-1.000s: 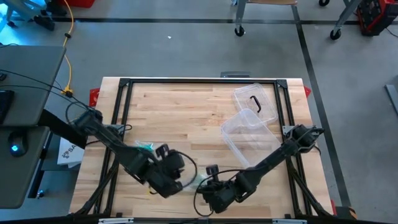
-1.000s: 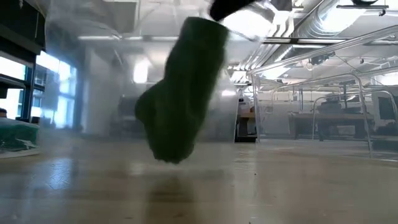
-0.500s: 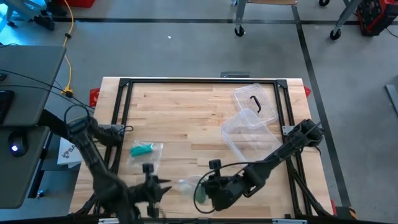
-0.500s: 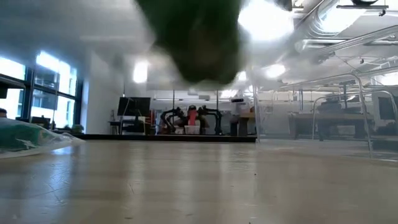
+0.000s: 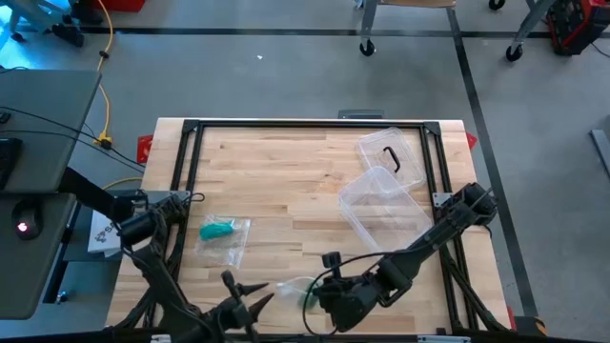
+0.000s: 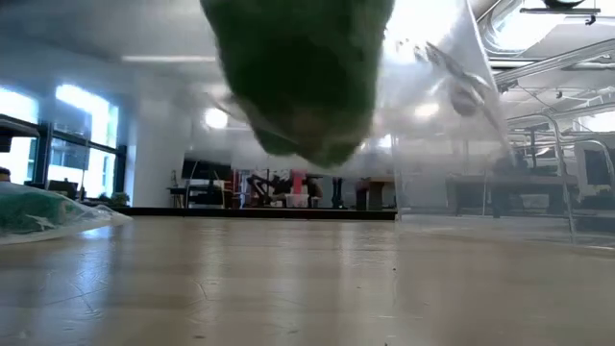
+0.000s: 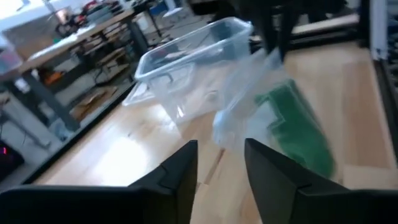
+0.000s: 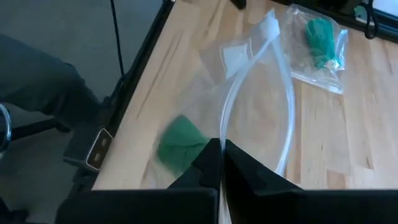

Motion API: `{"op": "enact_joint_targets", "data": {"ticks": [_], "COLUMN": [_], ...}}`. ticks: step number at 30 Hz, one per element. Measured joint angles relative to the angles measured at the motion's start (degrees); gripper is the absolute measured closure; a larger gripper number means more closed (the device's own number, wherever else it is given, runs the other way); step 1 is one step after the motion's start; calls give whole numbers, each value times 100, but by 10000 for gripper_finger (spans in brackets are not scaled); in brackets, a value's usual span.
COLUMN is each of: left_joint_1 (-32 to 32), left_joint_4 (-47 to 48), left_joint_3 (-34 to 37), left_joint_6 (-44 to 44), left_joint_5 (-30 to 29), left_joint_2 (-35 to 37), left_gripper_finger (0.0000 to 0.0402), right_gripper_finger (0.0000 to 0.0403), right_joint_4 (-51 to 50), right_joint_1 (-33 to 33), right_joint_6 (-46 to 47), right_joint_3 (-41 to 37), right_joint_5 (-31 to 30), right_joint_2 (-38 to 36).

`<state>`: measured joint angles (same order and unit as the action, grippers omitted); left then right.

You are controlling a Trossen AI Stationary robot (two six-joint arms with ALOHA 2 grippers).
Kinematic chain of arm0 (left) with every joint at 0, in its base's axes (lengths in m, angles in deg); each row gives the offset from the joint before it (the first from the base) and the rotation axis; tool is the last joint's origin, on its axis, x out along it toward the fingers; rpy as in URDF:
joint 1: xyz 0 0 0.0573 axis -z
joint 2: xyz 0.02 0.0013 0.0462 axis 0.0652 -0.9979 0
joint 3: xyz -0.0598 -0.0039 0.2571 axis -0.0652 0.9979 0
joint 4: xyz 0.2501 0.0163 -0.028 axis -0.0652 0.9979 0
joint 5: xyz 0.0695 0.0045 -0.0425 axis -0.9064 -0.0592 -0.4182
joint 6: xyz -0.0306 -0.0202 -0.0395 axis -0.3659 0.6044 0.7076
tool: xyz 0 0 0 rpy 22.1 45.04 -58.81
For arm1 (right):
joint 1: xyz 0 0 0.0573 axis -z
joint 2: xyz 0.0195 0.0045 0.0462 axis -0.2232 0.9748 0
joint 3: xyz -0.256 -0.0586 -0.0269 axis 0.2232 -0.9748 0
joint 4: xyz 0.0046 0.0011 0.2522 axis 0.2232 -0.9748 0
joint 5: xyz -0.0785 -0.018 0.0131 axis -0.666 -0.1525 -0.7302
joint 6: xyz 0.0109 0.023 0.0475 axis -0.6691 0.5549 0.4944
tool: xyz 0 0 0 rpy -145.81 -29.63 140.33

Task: Roll bandage
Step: Close the transparent zip bag

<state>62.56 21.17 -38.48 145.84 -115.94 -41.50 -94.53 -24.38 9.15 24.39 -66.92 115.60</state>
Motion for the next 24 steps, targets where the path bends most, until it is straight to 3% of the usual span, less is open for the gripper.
{"op": "enact_joint_targets", "data": {"ticks": [4,8,17,24], "left_joint_1": [-161,-205,-205,-234], "left_joint_4": [209,191,-56,-730], "left_joint_3": [0,0,0,0], "left_joint_6": [722,724,683,100], "left_joint_5": [-8,-12,-17,70], "left_joint_2": [1,19,30,30], "left_gripper_finger": [243,227,276,279], "right_gripper_finger": [403,403,403,403], "right_joint_4": [1,30,72,94], "right_joint_1": [-7,-11,-26,-30], "right_joint_6": [0,-2,-42,-44], "right_joint_3": [0,0,0,0], "right_joint_5": [-10,-18,-31,-42], "right_joint_2": [-68,-110,-110,-110]}}
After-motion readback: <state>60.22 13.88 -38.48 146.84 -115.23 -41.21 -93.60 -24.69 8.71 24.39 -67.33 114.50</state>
